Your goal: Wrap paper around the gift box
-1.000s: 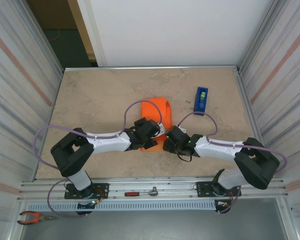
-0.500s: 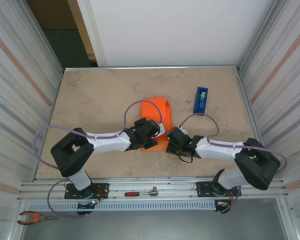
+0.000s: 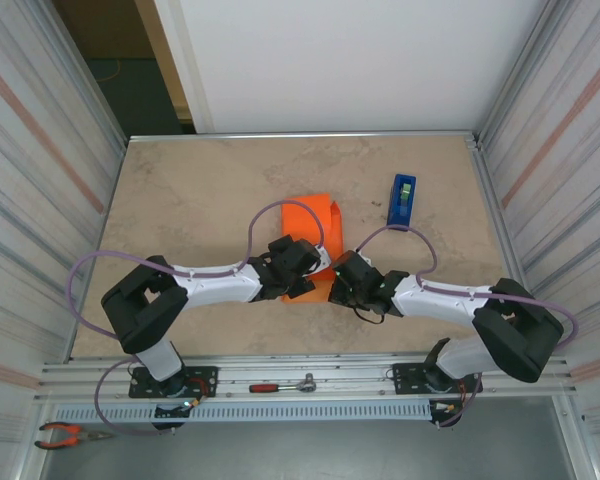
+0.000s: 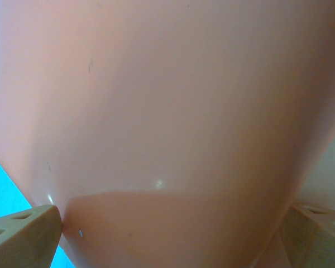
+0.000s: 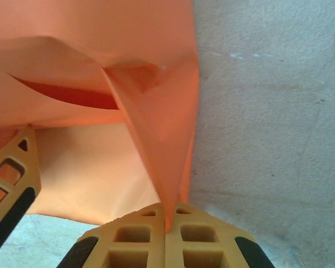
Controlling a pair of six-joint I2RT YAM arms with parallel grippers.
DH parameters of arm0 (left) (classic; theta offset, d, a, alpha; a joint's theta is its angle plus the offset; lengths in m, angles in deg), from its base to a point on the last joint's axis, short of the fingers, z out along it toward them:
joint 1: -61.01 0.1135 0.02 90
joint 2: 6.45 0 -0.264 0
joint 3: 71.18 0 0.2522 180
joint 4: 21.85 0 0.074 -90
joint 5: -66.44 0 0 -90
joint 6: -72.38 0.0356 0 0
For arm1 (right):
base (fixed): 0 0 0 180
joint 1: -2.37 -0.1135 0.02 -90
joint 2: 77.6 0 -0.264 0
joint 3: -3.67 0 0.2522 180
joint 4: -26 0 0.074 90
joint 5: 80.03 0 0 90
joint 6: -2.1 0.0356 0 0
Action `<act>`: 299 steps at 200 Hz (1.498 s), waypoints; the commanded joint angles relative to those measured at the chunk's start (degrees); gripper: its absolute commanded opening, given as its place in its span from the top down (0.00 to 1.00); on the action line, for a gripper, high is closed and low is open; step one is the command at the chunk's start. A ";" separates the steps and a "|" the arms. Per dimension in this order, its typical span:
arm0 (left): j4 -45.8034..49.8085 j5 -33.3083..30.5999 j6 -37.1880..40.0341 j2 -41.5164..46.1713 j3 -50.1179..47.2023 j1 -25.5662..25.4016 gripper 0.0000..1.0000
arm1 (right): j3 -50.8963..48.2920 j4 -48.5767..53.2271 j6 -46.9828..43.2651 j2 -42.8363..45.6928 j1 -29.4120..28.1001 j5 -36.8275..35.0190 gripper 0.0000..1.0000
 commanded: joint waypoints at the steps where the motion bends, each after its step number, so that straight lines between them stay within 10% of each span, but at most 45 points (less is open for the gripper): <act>1: 0.35 0.67 0.25 -1.21 -0.27 -0.44 0.01 | 2.01 -2.54 0.76 0.77 -0.47 0.21 1.00; 105: 0.08 1.11 0.11 -1.27 -0.31 -0.55 0.02 | 1.50 -14.08 2.57 -4.52 -0.67 -1.64 1.00; 131: -0.07 1.08 0.04 -1.04 -0.55 -0.62 0.02 | 1.83 -16.96 3.14 -7.42 -0.80 -1.05 0.73; 226: 0.04 0.95 -0.20 -0.67 -0.94 -0.64 0.02 | -6.51 -6.97 2.60 11.03 1.46 -2.15 0.56; 299: 0.06 0.99 -0.31 -1.00 -1.08 -0.61 0.02 | -14.67 -0.29 2.37 25.25 10.55 0.70 0.87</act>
